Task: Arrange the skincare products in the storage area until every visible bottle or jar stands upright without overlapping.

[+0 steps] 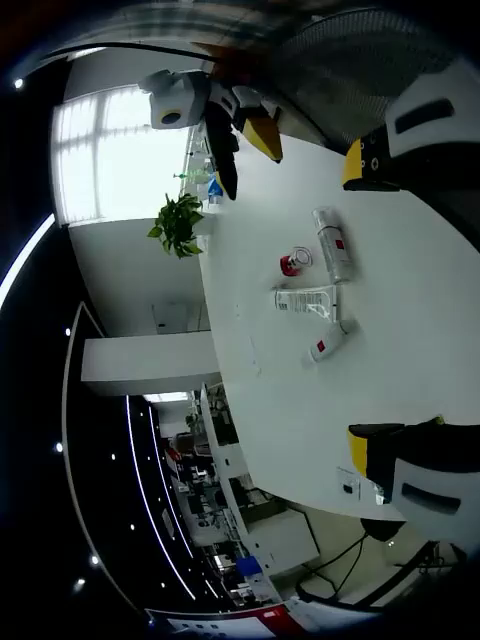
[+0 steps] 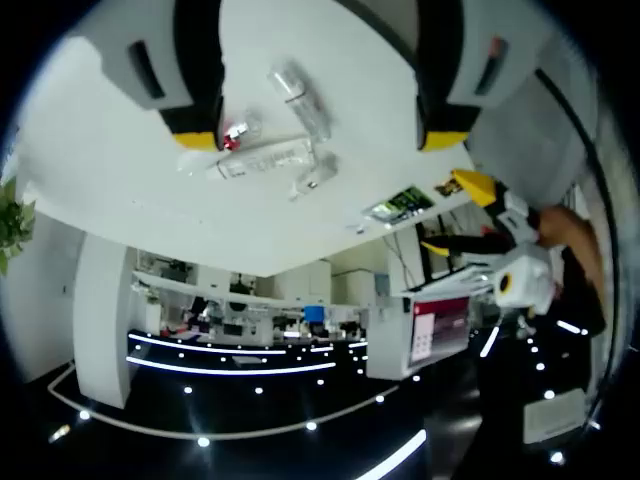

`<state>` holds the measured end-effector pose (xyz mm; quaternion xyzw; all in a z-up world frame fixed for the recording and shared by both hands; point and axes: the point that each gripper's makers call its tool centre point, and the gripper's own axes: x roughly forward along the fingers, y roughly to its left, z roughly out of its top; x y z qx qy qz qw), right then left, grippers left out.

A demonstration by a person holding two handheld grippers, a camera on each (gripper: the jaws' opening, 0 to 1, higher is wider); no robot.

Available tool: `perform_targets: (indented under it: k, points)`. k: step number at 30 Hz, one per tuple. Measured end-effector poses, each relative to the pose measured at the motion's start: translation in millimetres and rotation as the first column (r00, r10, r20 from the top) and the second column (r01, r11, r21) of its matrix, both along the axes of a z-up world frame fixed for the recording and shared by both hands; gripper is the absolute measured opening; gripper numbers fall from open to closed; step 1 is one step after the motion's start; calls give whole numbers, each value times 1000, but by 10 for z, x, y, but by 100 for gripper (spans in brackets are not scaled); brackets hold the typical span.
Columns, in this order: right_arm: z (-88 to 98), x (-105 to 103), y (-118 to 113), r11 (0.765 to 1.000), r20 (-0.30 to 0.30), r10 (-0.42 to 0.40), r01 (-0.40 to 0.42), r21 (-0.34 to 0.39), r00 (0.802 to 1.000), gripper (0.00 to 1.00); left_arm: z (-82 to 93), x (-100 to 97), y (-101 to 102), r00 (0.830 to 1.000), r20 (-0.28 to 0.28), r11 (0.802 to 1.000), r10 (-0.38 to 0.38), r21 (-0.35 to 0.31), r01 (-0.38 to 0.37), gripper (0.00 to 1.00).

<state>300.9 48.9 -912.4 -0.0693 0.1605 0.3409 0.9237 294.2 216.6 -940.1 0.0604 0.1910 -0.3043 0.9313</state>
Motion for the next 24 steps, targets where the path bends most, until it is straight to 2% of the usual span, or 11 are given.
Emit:
perform_targets:
  k: [5, 11, 14, 18, 24]
  points:
    - [4, 7, -8, 1000, 4, -6, 6, 0, 1000, 77, -18, -7, -6, 1000, -10, 1000, -5, 0, 5, 99]
    - [39, 5, -21, 1000, 24, -10, 10, 4, 1000, 77, -11, -14, -18, 1000, 6, 1000, -13, 15, 13, 99]
    - [37, 11, -43, 1000, 19, -21, 21, 7, 1000, 77, -33, -7, -10, 1000, -11, 1000, -9, 11, 9, 99]
    - [56, 19, -45, 1000, 25, -24, 24, 14, 999, 77, -41, -39, -49, 999, -9, 999, -31, 22, 31, 99]
    - [58, 11, -54, 1000, 30, -23, 23, 12, 999, 77, -39, -20, -28, 1000, -12, 1000, -14, 20, 14, 98]
